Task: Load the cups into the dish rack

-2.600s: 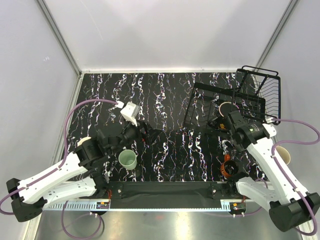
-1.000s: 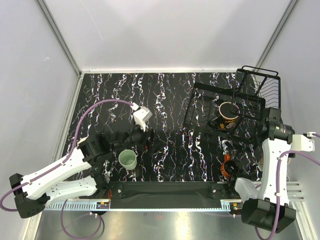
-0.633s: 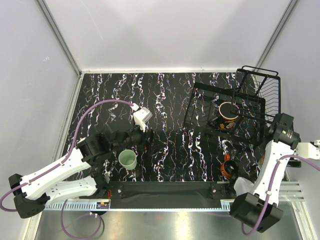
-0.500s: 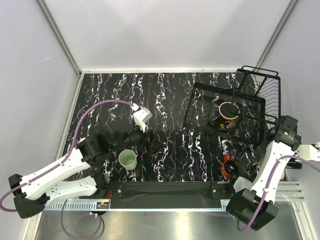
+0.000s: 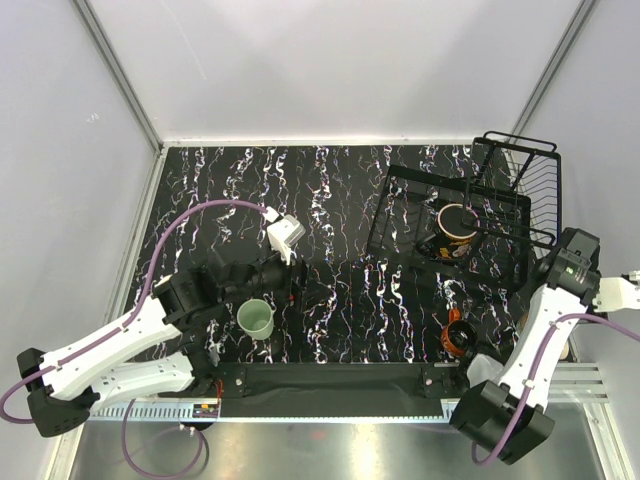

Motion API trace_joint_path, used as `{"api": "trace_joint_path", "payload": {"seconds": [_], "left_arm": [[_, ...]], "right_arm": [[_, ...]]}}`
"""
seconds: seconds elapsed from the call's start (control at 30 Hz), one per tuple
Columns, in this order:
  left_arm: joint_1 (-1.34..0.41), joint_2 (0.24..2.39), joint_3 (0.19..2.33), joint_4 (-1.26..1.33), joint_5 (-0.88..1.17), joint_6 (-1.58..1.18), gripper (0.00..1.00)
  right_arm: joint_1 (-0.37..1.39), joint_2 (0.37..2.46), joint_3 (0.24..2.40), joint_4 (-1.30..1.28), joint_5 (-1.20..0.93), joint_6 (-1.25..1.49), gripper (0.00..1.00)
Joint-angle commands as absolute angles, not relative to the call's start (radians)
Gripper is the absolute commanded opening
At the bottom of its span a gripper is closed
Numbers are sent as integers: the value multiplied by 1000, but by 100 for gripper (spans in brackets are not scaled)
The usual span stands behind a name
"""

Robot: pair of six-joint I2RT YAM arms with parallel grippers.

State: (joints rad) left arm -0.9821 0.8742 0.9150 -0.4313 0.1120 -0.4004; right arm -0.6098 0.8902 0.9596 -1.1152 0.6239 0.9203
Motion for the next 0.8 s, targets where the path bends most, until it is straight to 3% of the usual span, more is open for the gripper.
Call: {"api": "trace_joint_path", "payload": {"seconds": [0.0,0.77], "left_arm": [[-979,873,913,-371,147,-393,87],[-977,868,900,-380,149,-365,88]], "right_arm": [[-615,934,948,-1042,607,891,56],[-615,1023,862,-888,566,873,55]]}}
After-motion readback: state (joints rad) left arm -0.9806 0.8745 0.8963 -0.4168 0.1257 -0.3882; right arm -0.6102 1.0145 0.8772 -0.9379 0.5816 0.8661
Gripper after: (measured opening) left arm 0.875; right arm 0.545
